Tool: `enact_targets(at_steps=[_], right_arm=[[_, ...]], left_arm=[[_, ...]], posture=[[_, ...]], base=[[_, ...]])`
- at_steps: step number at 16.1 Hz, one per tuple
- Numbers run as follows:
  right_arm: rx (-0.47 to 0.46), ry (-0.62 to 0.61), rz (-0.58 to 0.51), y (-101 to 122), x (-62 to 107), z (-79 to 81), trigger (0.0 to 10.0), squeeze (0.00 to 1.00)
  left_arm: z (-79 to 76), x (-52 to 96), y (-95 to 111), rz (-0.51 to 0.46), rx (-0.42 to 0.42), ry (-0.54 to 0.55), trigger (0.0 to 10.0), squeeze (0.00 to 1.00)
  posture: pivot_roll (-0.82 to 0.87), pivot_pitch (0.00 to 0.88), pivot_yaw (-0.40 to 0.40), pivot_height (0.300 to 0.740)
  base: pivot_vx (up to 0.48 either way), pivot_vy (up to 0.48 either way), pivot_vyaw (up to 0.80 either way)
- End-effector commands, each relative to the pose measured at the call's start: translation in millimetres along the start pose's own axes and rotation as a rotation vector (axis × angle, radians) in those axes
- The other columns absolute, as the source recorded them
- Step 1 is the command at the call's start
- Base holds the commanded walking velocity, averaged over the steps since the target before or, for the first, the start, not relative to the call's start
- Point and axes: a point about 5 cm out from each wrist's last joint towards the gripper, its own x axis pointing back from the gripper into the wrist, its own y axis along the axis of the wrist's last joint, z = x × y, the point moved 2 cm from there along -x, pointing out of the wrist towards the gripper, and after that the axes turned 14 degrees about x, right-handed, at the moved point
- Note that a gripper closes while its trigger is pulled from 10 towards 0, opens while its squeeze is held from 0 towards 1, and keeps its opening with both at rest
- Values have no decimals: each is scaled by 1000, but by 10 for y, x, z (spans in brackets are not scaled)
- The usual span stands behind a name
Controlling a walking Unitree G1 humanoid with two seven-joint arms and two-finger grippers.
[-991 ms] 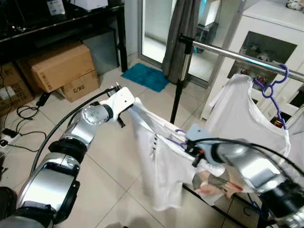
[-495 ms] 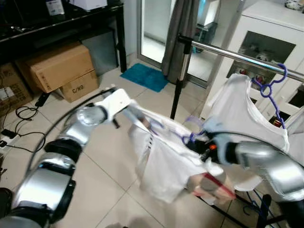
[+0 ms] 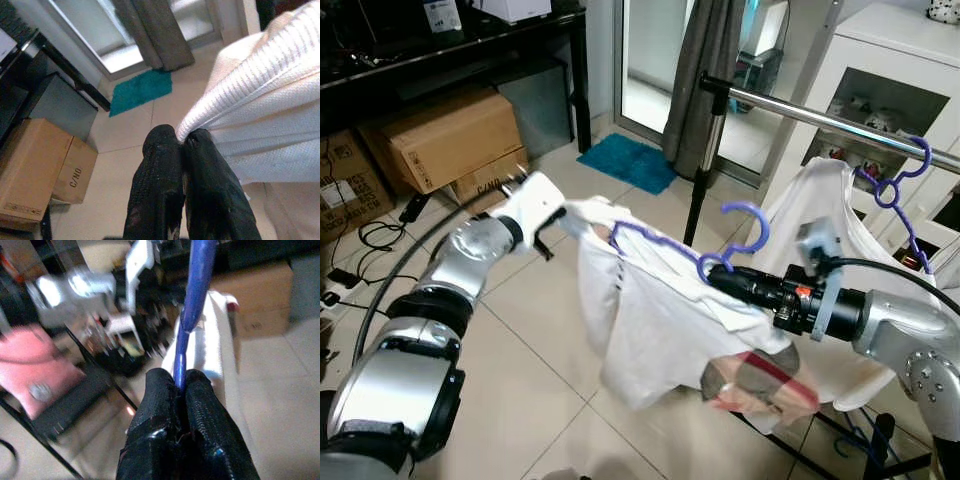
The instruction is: Hang hanger
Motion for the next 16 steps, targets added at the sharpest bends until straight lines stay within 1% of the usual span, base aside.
enact_targets(at_steps=[1,5,7,9,10,11,12,14,15,16], right_arm=[[42,-50,-121,270,148,-72,0,0],[3,-129,-211,376,217,-195,0,0],[-4,-161,-215,389,236,-231,0,0],[83,-160,-8,167,164,-200,0,0],[167,-128,135,15,45,-136,0,0],[205,-84,182,-47,-38,-63,0,0],[209,-72,186,-58,-58,-42,0,0],[283,23,306,-222,-163,91,0,0],[318,50,391,-358,-225,113,0,0],[340,46,463,-484,-293,97,0,0]], left_arm=[[274,155,-214,86,75,115,0,0],[176,156,-365,108,138,91,0,0],[149,168,-424,116,154,85,0,0],[83,147,-371,69,179,38,0,0],[70,98,-172,2,169,4,0,0],[91,68,-18,-39,149,3,0,0],[96,59,26,-50,143,4,0,0],[109,4,344,-136,120,-3,0,0],[53,-39,510,-177,106,-32,0,0],[-69,-95,639,-208,99,-80,0,0]], posture=[[-163,0,-7,740],[-163,0,-1,740],[-162,0,1,740],[-159,0,4,740],[-156,0,3,740],[-154,0,3,740],[-154,0,3,740],[-151,0,-3,740],[-147,0,-5,740],[-145,0,-5,740]], base=[[0,0,0],[0,0,0],[0,0,0],[0,0,0],[0,0,0],[0,0,0],[0,0,0],[0,0,0],[0,0,0],[0,0,0]])
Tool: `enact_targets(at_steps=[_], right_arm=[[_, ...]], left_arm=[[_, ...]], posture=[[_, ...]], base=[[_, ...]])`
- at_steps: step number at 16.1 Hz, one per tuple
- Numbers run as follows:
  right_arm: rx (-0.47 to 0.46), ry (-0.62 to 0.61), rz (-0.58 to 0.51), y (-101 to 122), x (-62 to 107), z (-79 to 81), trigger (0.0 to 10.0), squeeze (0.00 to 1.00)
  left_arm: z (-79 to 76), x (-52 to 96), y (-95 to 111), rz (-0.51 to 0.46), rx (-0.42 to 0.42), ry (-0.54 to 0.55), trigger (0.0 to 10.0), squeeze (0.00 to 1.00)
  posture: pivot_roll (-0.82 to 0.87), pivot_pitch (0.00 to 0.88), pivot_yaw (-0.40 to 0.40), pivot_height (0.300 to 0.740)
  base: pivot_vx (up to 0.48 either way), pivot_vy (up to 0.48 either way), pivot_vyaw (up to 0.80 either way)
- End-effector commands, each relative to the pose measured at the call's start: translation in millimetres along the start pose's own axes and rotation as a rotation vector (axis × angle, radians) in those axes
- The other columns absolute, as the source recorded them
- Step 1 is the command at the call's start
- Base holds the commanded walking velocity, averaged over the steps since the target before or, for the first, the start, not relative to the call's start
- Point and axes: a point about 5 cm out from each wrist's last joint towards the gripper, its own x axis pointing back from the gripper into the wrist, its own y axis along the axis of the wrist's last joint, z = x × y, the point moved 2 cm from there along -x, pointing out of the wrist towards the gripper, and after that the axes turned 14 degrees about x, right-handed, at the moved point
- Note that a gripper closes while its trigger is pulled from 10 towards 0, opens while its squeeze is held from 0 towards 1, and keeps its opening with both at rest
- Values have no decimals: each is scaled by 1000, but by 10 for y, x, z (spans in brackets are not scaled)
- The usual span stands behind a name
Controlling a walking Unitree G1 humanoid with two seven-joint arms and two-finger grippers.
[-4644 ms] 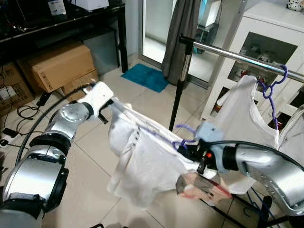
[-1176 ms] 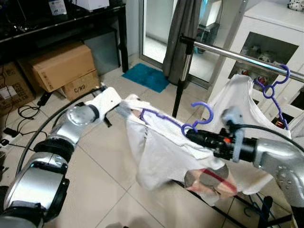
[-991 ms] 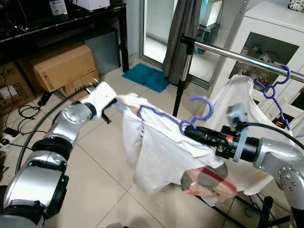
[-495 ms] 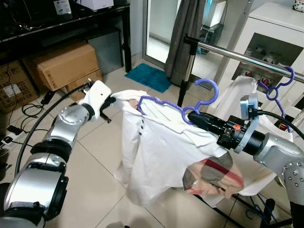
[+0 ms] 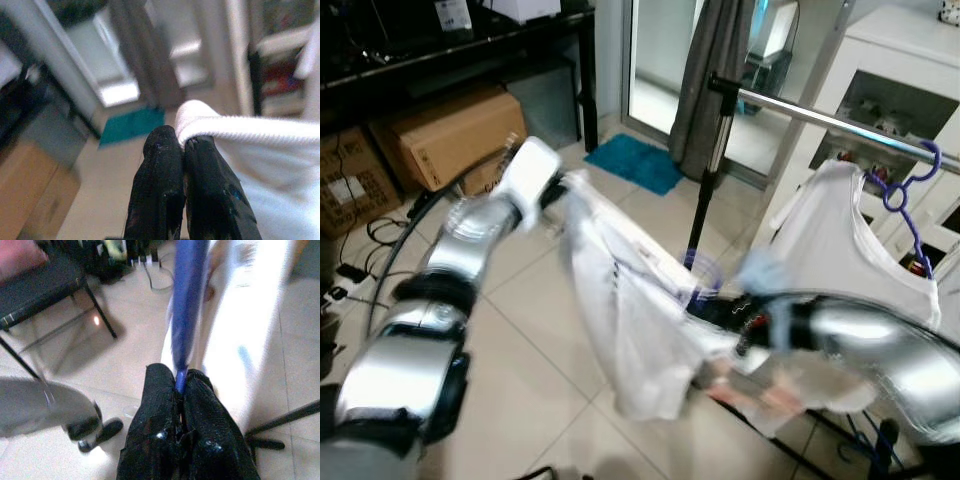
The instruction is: Hang hanger
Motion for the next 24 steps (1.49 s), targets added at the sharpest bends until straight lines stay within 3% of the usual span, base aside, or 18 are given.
enact_targets(at_steps=[1,2,4,5,7,9,10,12,15,16,19,20,24], right_arm=[[22,-39,106,-133,-102,-37,0,0],[-11,-122,144,-170,-248,-114,0,0],[-85,-216,133,-152,-399,-190,0,0],[-141,-280,107,-100,-481,-230,0,0],[-268,-357,30,-20,-557,-271,0,0],[-314,-410,28,-55,-580,-293,0,0],[-320,-393,56,-119,-601,-243,0,0],[-330,-389,80,-157,-623,-207,0,0],[-192,-298,244,-373,-602,-100,0,0],[-195,-317,280,-470,-564,-117,0,0],[-206,-419,307,-572,-435,-284,0,0],[-118,-482,367,-621,-344,-391,0,0],[-74,-662,366,-613,-191,-660,0,0]], left_arm=[[-165,-86,122,-36,-7,-69,0,0],[-484,-181,99,-39,0,-185,0,0],[-820,-244,18,-30,29,-296,0,0],[-924,-253,-66,-12,36,-314,0,0],[-986,-238,-118,-5,56,-318,0,0],[-973,-207,-170,10,35,-289,0,0],[-868,-182,-211,18,-12,-211,0,0],[-768,-161,-177,-13,-11,-135,0,0],[-503,-85,-112,-64,18,19,0,0],[-449,-54,-78,-81,35,42,0,0],[-279,51,-154,-55,44,115,0,0],[-230,87,-203,-37,46,140,0,0],[-400,84,-244,-23,48,66,0,0]], posture=[[-148,0,-4,740],[-148,0,-3,740],[-147,0,-5,740],[-153,0,2,740],[-156,0,4,740],[-151,0,-3,740],[-150,0,-9,740],[-151,0,-16,740],[-158,0,-23,740],[-155,0,-29,740],[-155,0,-40,740],[-156,0,-42,740],[-155,0,-49,740]], base=[[0,0,0],[0,0,0],[0,0,0],[0,0,0],[0,0,0],[0,0,0],[0,0,0],[0,0,0],[0,0,0],[0,0,0],[0,0,0],[0,0,0],[0,0,0]])
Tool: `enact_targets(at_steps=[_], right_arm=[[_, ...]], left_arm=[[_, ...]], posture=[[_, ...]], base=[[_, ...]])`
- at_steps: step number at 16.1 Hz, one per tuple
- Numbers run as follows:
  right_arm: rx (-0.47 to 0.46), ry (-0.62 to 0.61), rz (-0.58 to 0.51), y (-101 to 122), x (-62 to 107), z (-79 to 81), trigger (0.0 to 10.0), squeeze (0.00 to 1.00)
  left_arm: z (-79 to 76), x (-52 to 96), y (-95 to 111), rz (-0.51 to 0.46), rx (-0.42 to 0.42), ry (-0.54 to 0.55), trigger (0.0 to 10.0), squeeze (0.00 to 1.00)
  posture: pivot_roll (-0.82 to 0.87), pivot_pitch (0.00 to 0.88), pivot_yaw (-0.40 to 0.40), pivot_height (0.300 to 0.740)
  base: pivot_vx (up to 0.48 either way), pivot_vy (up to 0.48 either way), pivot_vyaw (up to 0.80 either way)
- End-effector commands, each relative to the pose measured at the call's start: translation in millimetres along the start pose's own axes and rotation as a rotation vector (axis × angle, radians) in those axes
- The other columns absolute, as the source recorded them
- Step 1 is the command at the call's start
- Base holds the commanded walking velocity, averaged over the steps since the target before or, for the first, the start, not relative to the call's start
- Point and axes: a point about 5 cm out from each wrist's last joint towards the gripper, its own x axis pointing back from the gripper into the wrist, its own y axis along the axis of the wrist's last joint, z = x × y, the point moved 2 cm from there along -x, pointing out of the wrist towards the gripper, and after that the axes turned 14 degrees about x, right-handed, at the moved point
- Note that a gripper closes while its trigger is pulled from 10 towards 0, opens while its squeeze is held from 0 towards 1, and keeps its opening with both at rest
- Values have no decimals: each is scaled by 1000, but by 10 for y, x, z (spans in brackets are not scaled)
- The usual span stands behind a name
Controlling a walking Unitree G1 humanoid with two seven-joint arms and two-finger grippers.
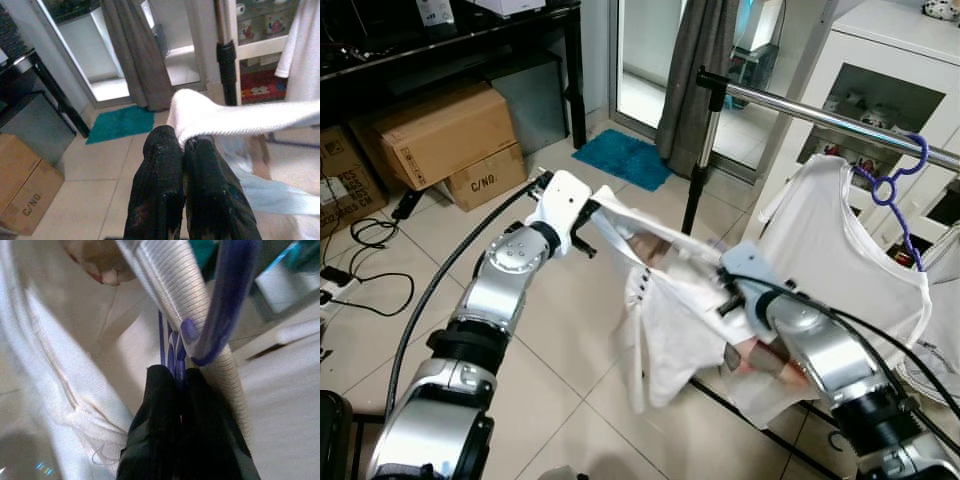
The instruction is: Hang hanger
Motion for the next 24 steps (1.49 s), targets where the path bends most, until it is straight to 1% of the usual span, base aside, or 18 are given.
enact_targets(at_steps=[1,3,4,5,6,7,8,9,11,13,15,16,19,20,21,22,23,24], right_arm=[[1,-59,21,-52,13,-137,0,0],[31,-86,-47,78,-11,-138,0,0],[-101,16,-170,273,-3,-2,0,0],[-169,225,-273,433,64,242,0,0],[-128,281,-301,465,98,315,0,0],[-50,321,-323,461,135,395,0,0],[-41,337,-332,463,148,417,0,0],[-9,401,-362,474,190,497,0,0],[-14,450,-415,553,233,562,0,0],[-78,322,-450,680,158,425,0,0],[-246,179,-483,778,106,232,0,0],[-303,167,-492,796,101,208,0,0],[-337,298,-548,873,144,387,0,0],[-353,387,-610,941,211,483,0,0],[-352,444,-656,979,268,537,0,0],[-344,480,-673,986,299,570,0,0],[-282,540,-673,940,345,645,0,0],[-226,537,-647,880,328,664,0,0]], left_arm=[[7,1,79,-24,-4,-1,0,0],[-110,-27,80,-24,6,-52,0,0],[-164,-38,84,-29,22,-70,0,0],[-197,-42,80,-28,24,-77,0,0],[-203,-43,79,-27,23,-78,0,0],[-202,-46,79,-26,21,-75,0,0],[-202,-48,80,-26,21,-75,0,0],[-202,-50,89,-29,19,-73,0,0],[-229,-56,119,-41,23,-79,0,0],[-314,-71,129,-53,40,-111,0,0],[-440,-95,147,-69,69,-150,0,0],[-475,-103,159,-75,77,-159,0,0],[-581,-147,274,-144,222,-175,0,0],[-591,-157,321,-177,301,-174,0,0],[-571,-159,345,-197,339,-163,0,0],[-548,-154,357,-207,350,-156,0,0],[-437,-134,397,-235,345,-119,0,0],[-388,-123,417,-243,341,-109,0,0]], posture=[[-157,0,-48,740],[-158,0,-50,740],[-158,0,-49,740],[-162,0,-46,740],[-163,0,-46,740],[-161,0,-49,740],[-161,0,-49,740],[-157,0,-52,740],[-155,0,-54,740],[-155,0,-57,740],[-158,0,-58,740],[-158,0,-58,740],[-159,0,-59,740],[-159,0,-59,740],[-158,0,-59,740],[-159,0,-58,740],[-158,0,-58,740],[-156,0,-58,740]], base=[[0,0,0],[0,0,0],[0,0,0],[0,0,0],[0,0,0],[0,0,0],[0,0,0],[0,0,0],[0,0,0],[0,0,0],[0,0,0],[0,0,0],[0,0,0],[0,0,0],[0,0,0],[0,0,0],[0,0,0],[0,0,0]])
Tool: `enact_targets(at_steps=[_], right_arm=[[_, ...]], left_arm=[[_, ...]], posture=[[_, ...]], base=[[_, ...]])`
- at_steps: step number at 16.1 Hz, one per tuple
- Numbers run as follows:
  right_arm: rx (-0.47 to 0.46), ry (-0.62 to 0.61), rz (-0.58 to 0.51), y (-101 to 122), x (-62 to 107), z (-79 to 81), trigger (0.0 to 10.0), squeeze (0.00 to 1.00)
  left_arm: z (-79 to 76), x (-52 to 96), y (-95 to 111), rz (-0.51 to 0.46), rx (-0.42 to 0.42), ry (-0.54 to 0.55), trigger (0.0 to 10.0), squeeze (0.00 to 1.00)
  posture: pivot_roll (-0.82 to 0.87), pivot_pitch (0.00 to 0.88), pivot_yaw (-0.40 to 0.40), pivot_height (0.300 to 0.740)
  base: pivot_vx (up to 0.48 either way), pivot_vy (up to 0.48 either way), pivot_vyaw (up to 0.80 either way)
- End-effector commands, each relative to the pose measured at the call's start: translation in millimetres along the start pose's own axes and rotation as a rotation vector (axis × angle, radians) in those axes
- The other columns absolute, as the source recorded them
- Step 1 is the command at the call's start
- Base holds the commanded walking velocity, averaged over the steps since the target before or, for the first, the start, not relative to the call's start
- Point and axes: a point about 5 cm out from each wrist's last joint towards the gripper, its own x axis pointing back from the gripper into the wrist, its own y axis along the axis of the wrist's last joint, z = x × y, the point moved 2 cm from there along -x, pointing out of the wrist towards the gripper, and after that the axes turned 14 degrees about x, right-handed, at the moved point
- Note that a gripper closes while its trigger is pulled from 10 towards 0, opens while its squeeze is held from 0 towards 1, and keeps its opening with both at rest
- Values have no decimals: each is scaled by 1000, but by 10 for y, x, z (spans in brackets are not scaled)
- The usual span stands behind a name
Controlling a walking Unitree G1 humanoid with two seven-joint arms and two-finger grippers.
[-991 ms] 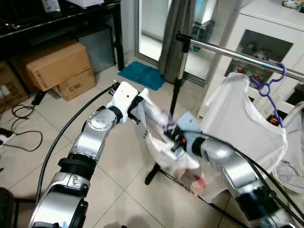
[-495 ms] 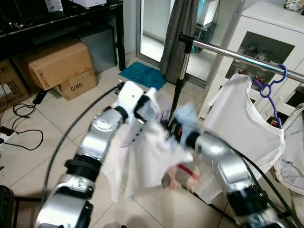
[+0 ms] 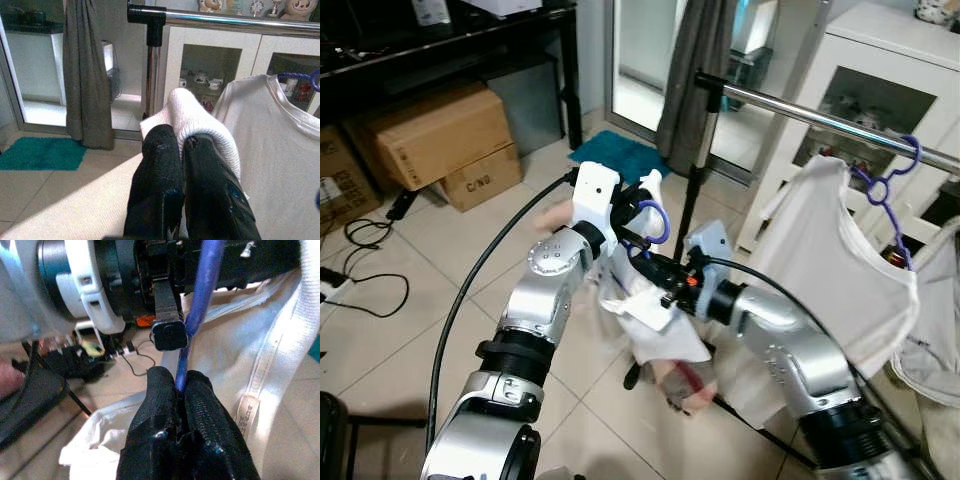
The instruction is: Hang hanger
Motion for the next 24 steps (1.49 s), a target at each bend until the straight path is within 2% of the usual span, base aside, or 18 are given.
enact_targets(at_steps=[1,2,4,6,7,8,9,13,14,15,17,20,24], right_arm=[[60,79,54,-131,22,119,0,0],[54,61,59,-183,82,65,0,0],[4,73,-4,-133,205,12,0,0],[4,87,-14,-138,280,-20,0,0],[35,83,20,-200,332,-67,0,0],[69,77,59,-264,365,-110,0,0],[67,94,45,-258,385,-112,0,0],[17,146,-28,-159,420,-78,0,0],[-8,150,-54,-126,418,-68,0,0],[-91,133,-140,-16,377,-54,0,0],[-182,146,-225,96,322,-3,0,0],[-260,139,-212,82,217,59,0,0],[-351,67,-220,99,83,29,0,0]], left_arm=[[151,35,281,-74,-40,44,0,0],[210,80,320,-54,-65,36,0,0],[281,168,327,-2,-113,-1,0,0],[337,213,354,3,-129,8,0,0],[363,237,396,2,-136,4,0,0],[347,246,424,8,-144,-22,0,0],[289,242,423,23,-149,-65,0,0],[281,225,365,54,-161,-69,0,0],[258,219,342,64,-156,-81,0,0],[158,197,266,80,-126,-123,0,0],[38,162,188,86,-94,-161,0,0],[-125,84,198,51,-40,-200,0,0],[-205,29,263,-8,51,-196,0,0]], posture=[[-153,0,-59,740],[-151,0,-59,740],[-150,0,-57,740],[-150,0,-57,740],[-147,0,-60,740],[-146,0,-61,740],[-145,0,-62,740],[-147,0,-56,740],[-148,0,-56,740],[-150,0,-53,740],[-155,0,-51,740],[-158,0,-47,740],[-158,0,-44,740]], base=[[0,0,0],[0,0,0],[0,0,0],[0,0,0],[0,0,0],[0,0,0],[0,0,0],[0,0,0],[0,0,0],[0,0,0],[0,0,0],[0,0,0],[0,0,0]])
